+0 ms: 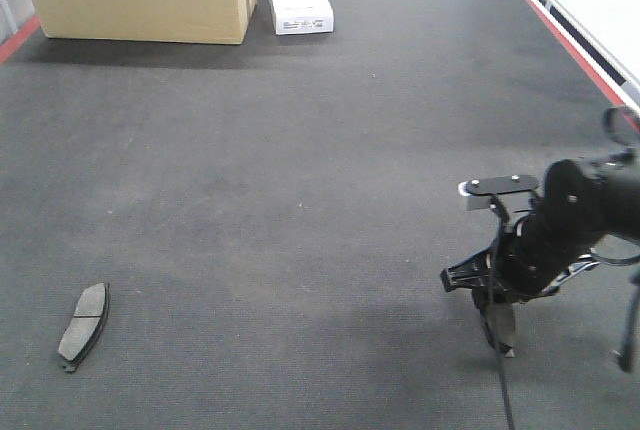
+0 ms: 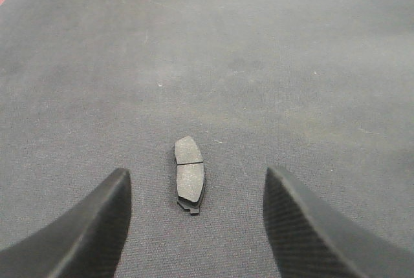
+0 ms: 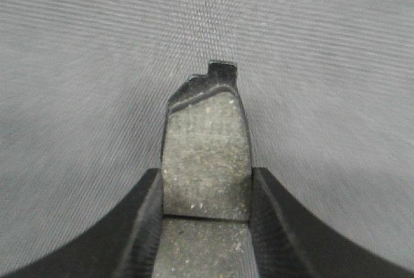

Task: Move and align brake pads A on conveyor
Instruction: 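Lower the right gripper's brake pad onto the belt and open it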

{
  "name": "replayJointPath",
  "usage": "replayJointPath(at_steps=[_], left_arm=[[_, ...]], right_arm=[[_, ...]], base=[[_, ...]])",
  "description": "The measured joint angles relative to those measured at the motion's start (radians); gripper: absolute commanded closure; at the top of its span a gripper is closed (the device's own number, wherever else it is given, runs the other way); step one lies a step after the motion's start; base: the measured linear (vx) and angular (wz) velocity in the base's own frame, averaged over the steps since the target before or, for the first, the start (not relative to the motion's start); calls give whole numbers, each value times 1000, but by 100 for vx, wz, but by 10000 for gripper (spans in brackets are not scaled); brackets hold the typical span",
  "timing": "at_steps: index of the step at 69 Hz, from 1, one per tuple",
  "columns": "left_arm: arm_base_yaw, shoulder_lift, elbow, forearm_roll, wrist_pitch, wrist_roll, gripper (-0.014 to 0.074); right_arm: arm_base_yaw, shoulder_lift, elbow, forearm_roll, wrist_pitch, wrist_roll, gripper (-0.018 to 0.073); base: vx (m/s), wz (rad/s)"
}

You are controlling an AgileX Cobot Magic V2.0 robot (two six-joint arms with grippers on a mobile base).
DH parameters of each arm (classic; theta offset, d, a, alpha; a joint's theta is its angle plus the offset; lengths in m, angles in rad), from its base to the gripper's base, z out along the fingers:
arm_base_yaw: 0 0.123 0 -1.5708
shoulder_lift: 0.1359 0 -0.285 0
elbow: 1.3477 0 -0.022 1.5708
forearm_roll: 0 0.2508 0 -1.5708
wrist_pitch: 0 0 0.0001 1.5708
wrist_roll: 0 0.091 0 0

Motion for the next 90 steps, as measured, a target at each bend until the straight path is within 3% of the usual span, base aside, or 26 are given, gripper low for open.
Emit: replayJointPath(at_steps=[9, 21, 31, 48, 90], left_arm=[[0, 0, 0, 0, 0, 0, 157], [0, 0, 0, 0, 0, 0, 157], [0, 0, 0, 0, 0, 0, 157], [0, 0, 0, 0, 0, 0, 157], [0, 0, 0, 0, 0, 0, 157]], right_arm=[[0, 65, -45, 0, 24, 0, 376], [0, 105, -68, 0, 32, 2, 160], [0, 98, -71, 0, 27, 1, 62], [0, -82, 0, 0, 26, -4, 54], [0, -945, 374, 3, -93, -4, 54]], base=[[0, 0], [0, 0], [0, 0], [0, 0], [0, 0]])
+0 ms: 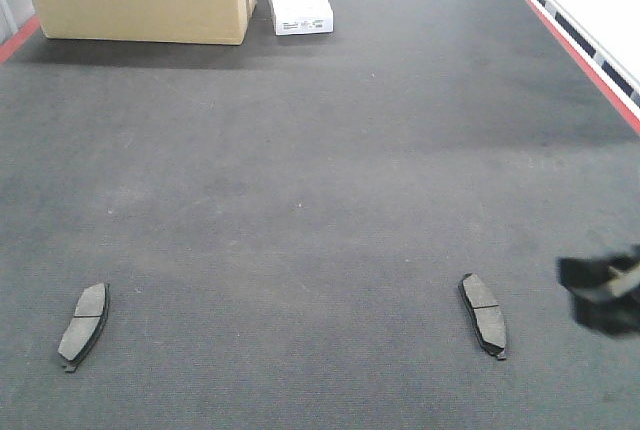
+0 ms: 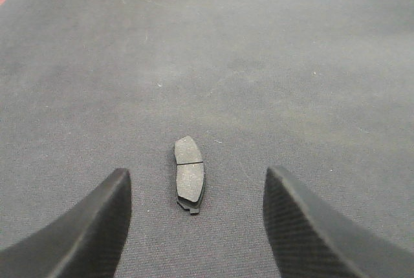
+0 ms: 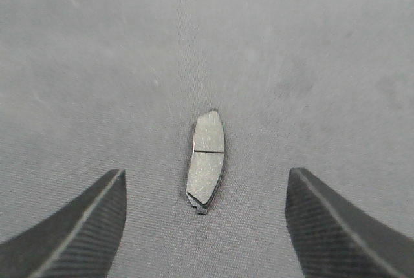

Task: Move and align brake pads A on conveyor
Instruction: 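Lower the right gripper's brake pad onto the belt and open it, then raise the open right gripper away from the second pad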

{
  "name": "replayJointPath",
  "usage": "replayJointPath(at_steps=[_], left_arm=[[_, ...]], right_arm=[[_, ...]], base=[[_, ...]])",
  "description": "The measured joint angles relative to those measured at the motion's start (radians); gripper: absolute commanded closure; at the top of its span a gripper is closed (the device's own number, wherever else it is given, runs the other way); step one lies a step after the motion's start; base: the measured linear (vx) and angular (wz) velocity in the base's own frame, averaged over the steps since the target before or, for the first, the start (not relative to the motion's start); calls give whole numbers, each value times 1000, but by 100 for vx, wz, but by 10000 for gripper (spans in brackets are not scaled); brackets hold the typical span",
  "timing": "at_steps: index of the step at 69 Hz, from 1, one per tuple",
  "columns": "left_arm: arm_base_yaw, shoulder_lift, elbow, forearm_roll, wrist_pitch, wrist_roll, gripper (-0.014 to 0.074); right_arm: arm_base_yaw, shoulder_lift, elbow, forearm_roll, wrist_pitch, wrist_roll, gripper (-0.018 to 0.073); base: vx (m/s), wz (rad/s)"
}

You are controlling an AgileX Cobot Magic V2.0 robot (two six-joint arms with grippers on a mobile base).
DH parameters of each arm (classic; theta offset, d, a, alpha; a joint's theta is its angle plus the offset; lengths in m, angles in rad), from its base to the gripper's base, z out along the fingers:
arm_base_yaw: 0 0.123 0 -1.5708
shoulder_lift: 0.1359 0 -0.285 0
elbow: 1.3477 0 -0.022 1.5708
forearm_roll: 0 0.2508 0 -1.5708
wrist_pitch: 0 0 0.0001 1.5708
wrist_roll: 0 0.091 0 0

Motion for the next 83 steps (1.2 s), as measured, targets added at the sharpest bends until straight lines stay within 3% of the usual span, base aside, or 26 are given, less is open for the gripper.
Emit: replayJointPath(at_steps=[18, 36, 83], left_arm=[[0, 0, 0, 0, 0, 0, 157], [0, 0, 0, 0, 0, 0, 157], [0, 0, 0, 0, 0, 0, 157]], right_arm=[[0, -365, 187, -1, -33, -2, 54], [0, -580, 306, -3, -81, -19, 54], [0, -606, 311, -3, -94, -21, 54]], base=[[0, 0], [0, 0], [0, 0]])
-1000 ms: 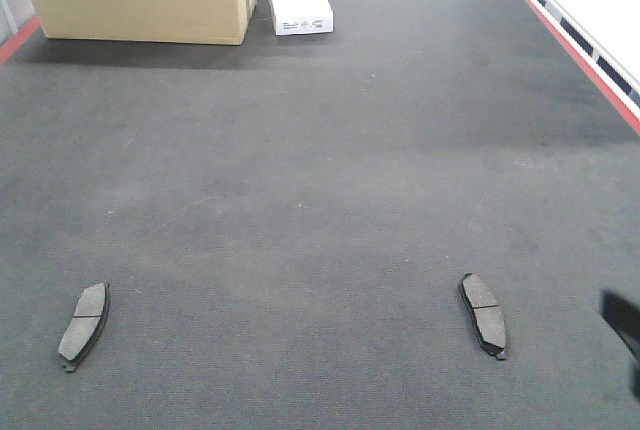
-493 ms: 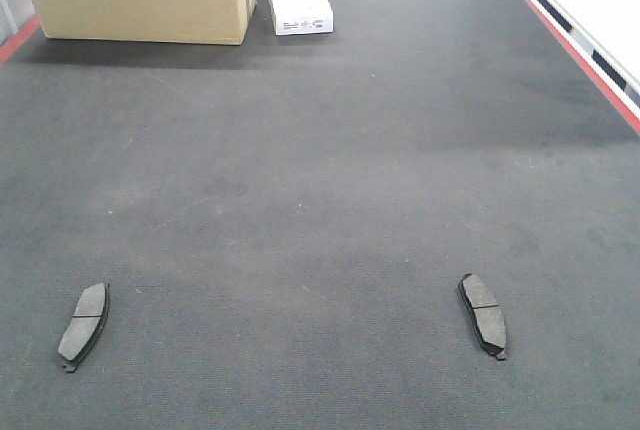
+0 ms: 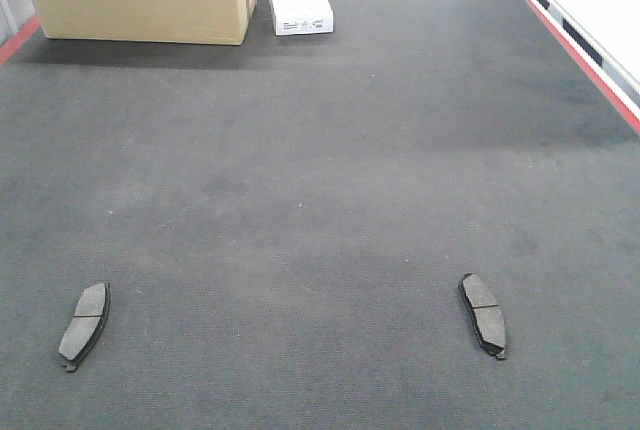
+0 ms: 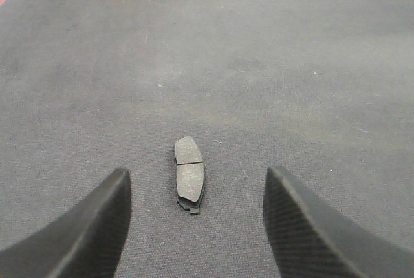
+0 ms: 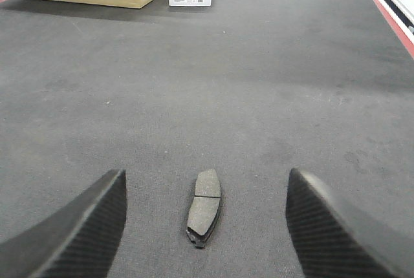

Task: Move and align brake pads A on conveyor
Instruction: 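Raise the open right gripper away from the second pad, then back the base away from the conveyor and turn toward the aisle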

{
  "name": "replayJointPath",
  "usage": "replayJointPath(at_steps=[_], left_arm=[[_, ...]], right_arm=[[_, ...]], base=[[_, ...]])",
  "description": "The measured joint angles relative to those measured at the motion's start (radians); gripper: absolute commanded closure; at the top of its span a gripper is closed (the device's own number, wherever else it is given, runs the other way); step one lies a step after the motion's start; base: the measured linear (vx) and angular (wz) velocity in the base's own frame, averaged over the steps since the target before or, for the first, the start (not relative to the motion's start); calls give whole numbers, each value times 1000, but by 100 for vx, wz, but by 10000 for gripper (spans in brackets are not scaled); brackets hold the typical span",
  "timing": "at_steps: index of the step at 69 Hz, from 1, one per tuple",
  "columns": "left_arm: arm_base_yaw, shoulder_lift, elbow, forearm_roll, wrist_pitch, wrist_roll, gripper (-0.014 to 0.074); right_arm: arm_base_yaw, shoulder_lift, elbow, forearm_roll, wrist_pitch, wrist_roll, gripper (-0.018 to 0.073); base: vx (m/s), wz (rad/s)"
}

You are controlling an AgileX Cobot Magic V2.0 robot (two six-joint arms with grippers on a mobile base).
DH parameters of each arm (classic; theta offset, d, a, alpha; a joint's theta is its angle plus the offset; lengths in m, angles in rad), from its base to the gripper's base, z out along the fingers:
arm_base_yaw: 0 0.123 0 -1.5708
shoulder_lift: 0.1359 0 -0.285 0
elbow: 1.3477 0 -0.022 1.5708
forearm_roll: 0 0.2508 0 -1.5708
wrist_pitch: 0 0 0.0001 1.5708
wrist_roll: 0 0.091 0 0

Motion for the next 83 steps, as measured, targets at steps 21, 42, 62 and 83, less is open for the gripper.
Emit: replayJointPath(at_steps=[21, 42, 62, 83], left_arm=[[0, 0, 0, 1, 0, 0, 157], [0, 0, 0, 1, 0, 0, 157], [0, -2, 0, 2, 0, 0, 157], [0, -2, 0, 2, 0, 0, 157]], right_arm=[[0, 0, 2, 0, -1, 0, 54], [0, 6, 4, 0, -1, 0, 54], [0, 6, 4, 0, -1, 0, 54], [0, 6, 4, 0, -1, 0, 54]], base=[[-10, -3], [-33, -6], [-42, 7], [-41, -1]])
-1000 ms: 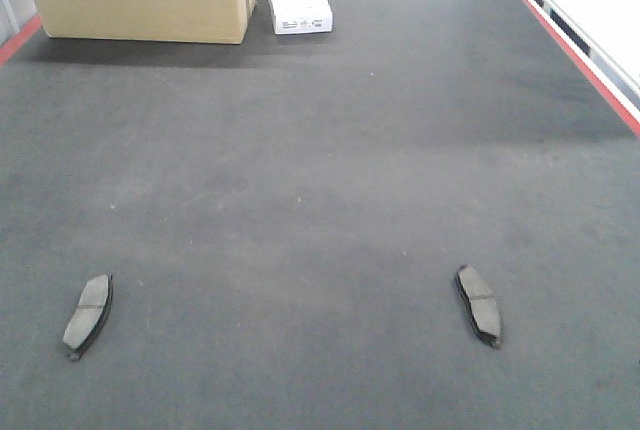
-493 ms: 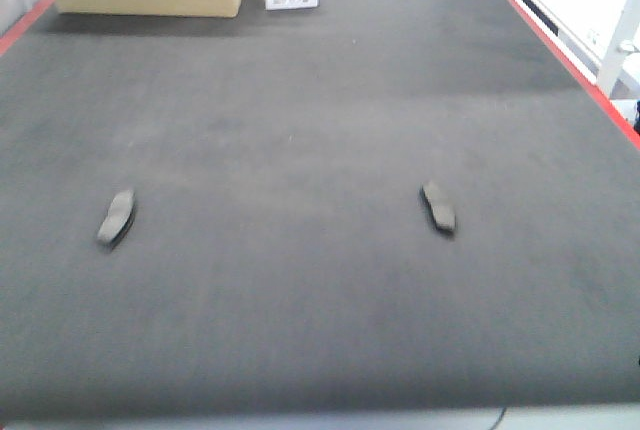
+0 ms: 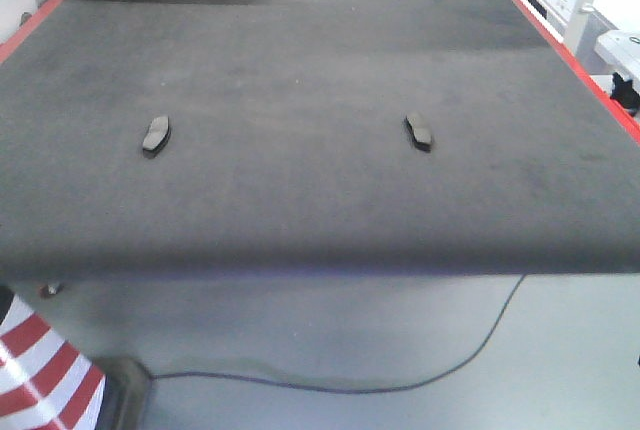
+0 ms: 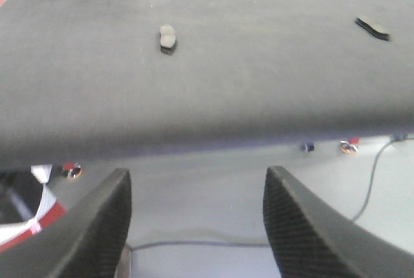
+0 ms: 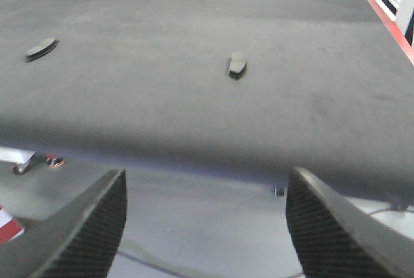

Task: Move and align brake pads A on conveyor
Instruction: 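Back the base away from the conveyor and turn toward the aisle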

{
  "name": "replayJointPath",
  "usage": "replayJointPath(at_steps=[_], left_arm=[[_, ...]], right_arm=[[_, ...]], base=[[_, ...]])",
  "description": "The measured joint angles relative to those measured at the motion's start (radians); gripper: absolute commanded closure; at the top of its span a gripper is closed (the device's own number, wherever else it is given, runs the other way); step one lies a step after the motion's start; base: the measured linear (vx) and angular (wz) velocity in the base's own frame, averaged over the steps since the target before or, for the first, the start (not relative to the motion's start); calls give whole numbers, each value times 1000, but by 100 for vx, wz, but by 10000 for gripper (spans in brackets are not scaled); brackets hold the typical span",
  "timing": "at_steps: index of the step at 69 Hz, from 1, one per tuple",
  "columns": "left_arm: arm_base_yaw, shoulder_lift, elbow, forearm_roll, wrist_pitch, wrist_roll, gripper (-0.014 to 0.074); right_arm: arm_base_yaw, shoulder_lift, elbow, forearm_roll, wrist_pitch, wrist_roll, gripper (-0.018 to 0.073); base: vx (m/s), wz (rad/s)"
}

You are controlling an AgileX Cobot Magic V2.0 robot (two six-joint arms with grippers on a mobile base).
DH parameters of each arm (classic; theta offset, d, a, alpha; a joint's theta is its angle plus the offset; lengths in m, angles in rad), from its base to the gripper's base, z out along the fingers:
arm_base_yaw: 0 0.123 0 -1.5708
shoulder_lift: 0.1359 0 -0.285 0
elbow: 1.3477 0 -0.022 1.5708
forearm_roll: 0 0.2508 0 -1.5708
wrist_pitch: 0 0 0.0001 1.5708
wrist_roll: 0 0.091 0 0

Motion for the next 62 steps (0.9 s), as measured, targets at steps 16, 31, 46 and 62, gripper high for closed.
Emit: replayJointPath(at_steps=[16, 31, 46, 62], left_arm=[[0, 0, 0, 0, 0, 0, 157], [0, 0, 0, 0, 0, 0, 157], [0, 0, 0, 1, 0, 0, 157], [0, 0, 0, 1, 0, 0, 157]], right_arm=[[0, 0, 0, 0, 0, 0, 54], [0, 0, 0, 0, 0, 0, 54], [0, 0, 0, 0, 0, 0, 54], [0, 0, 0, 0, 0, 0, 54]], base=[[-36, 0], [-31, 4], [-25, 2], [-17, -24]])
